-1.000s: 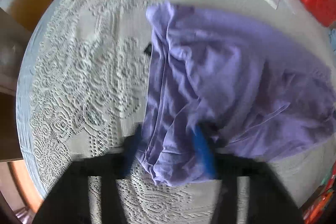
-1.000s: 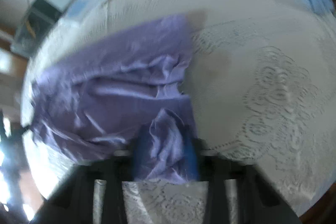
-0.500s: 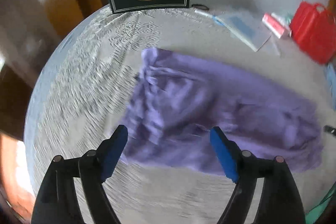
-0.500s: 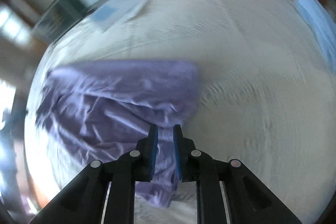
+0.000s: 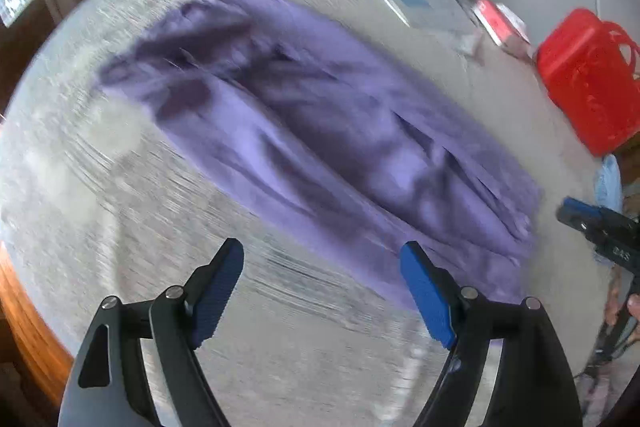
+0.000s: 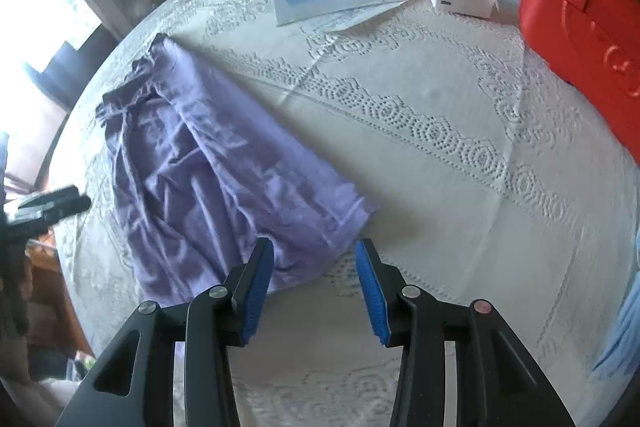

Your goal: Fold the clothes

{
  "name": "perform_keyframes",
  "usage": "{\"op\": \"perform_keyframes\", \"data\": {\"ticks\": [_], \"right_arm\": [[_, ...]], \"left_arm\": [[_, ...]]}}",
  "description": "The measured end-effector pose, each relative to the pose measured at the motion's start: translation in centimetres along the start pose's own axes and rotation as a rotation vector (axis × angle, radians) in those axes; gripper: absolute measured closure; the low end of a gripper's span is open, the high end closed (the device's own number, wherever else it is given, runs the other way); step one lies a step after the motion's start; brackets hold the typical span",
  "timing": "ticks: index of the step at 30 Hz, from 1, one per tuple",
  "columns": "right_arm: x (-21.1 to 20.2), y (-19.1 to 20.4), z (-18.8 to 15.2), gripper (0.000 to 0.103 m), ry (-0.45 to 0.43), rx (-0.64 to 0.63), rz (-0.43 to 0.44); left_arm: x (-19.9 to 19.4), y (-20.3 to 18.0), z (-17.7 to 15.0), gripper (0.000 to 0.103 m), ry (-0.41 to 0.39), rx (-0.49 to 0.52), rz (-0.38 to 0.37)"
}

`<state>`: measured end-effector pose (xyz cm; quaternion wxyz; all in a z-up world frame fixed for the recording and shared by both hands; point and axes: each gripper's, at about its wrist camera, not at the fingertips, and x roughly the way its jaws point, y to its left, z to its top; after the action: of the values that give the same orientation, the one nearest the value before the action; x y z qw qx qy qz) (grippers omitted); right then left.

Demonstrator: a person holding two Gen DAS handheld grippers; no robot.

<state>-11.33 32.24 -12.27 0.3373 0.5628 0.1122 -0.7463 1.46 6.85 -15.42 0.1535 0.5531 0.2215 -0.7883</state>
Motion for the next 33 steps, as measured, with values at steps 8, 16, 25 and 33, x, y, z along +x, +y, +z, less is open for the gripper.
{"op": "perform_keyframes", "data": {"ticks": [8, 16, 25, 33], "right_arm": [[0.9, -1.6, 0.6, 0.084, 0.041, -0.193, 0.026], [3.5, -2.9, 2.1, 0.073, 0.085, -0.415, 0.109], [5.3, -2.0, 1.5, 0.064, 0.078, -0.545, 0.109], [3.9, -0.8, 2.4, 0.099, 0.06, -0.497, 0.123]], "left_arm": [[1.9, -6.9, -3.7, 0.022, 0.024, -0.089, 0.038], [5.0, -12.9, -6.7, 0.022, 0.009, -0.2, 0.219], [4.2, -13.7, -7.7, 0.064, -0.039, -0.183, 0.185], [0.4, -11.4, -6.3, 0.098, -0.08, -0.149, 0.136]]}}
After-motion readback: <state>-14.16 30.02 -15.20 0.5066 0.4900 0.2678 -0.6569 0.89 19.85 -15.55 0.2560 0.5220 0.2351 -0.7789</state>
